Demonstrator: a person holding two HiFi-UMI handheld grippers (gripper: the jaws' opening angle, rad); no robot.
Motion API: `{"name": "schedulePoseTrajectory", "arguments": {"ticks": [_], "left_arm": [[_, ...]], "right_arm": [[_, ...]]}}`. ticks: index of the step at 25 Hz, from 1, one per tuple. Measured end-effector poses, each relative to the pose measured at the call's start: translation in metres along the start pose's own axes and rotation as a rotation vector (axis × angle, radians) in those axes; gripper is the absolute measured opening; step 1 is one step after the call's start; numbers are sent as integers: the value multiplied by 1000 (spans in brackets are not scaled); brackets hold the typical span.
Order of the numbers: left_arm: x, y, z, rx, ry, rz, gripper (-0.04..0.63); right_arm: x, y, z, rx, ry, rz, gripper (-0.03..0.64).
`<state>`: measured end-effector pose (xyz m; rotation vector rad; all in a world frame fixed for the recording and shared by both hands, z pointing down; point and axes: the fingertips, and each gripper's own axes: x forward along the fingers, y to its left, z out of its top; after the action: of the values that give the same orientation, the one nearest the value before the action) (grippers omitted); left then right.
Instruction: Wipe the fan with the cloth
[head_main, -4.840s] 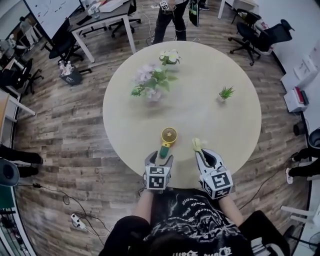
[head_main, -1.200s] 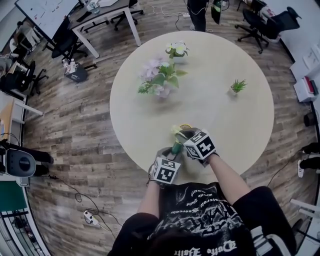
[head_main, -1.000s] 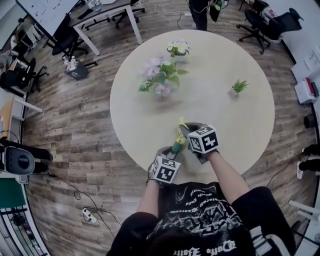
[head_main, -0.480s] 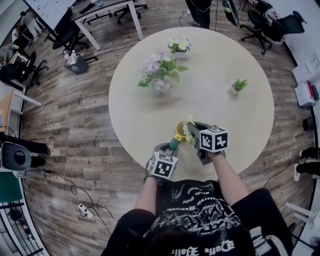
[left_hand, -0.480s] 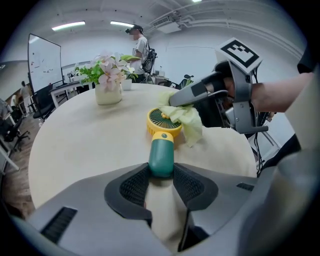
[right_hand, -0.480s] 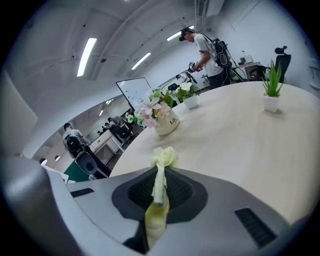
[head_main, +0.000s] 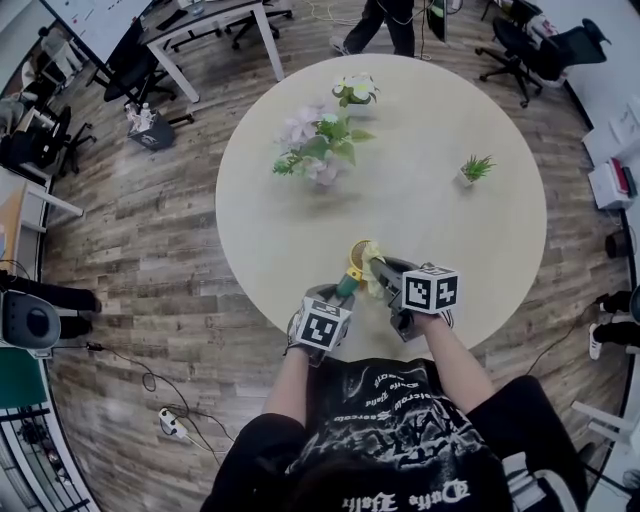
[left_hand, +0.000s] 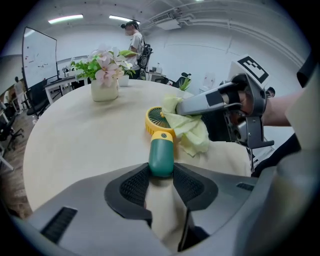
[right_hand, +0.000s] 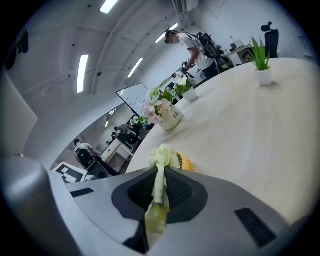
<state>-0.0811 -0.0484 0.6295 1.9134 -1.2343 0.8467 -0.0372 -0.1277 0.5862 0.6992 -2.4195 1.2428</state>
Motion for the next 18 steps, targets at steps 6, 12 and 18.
{"name": "schedulePoseTrajectory", "arguments": {"ticks": [6, 12, 18], "left_arm": [[-1, 0, 0, -2, 15, -20, 172], [-4, -1, 1, -14, 38, -92, 170], [-1, -3, -8, 212, 72, -141, 170]], "right_arm": [[12, 27, -27, -232, 155, 78, 38], [14, 41, -76, -351, 342, 160, 40], [13, 42, -93, -111, 513, 305, 41]]}}
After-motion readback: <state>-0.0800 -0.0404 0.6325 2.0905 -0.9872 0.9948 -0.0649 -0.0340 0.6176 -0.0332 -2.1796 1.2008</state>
